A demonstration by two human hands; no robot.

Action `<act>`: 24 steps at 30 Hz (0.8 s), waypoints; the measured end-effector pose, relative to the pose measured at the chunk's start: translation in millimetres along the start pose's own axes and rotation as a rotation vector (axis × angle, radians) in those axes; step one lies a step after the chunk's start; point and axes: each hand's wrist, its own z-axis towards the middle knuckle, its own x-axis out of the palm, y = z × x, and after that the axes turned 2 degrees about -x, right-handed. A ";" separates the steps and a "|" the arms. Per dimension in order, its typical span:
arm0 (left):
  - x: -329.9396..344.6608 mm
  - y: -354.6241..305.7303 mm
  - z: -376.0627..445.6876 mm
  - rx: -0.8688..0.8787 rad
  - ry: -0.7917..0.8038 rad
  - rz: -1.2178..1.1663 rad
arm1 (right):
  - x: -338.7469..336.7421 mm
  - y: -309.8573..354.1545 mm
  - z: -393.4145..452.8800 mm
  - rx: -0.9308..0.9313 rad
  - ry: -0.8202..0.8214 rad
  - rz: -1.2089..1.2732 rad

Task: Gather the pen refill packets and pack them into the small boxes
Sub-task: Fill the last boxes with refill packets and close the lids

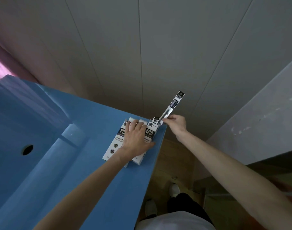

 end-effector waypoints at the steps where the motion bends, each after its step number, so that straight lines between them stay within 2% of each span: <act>1: 3.3 -2.5 1.6 -0.001 0.009 0.026 | 1.1 1.4 -0.9 0.028 0.007 0.033; 4: 7.1 -4.9 2.7 -0.034 -0.021 0.024 | 2.1 5.4 -1.0 0.093 0.010 0.119; 8: 7.5 -5.1 -0.3 -0.052 -0.058 -0.049 | 3.6 11.0 -6.0 0.119 0.124 0.100; 15: 8.9 -4.7 -9.7 -0.100 -0.162 -0.227 | 0.5 30.2 -7.2 0.044 0.268 -0.078; 19: 1.9 -5.5 -16.1 -0.127 -0.208 -0.325 | -12.4 43.4 -3.0 -0.024 0.302 -0.059; 24: -5.7 -13.6 -24.5 -0.132 -0.240 -0.406 | -18.9 56.9 -3.7 -0.060 0.531 -0.294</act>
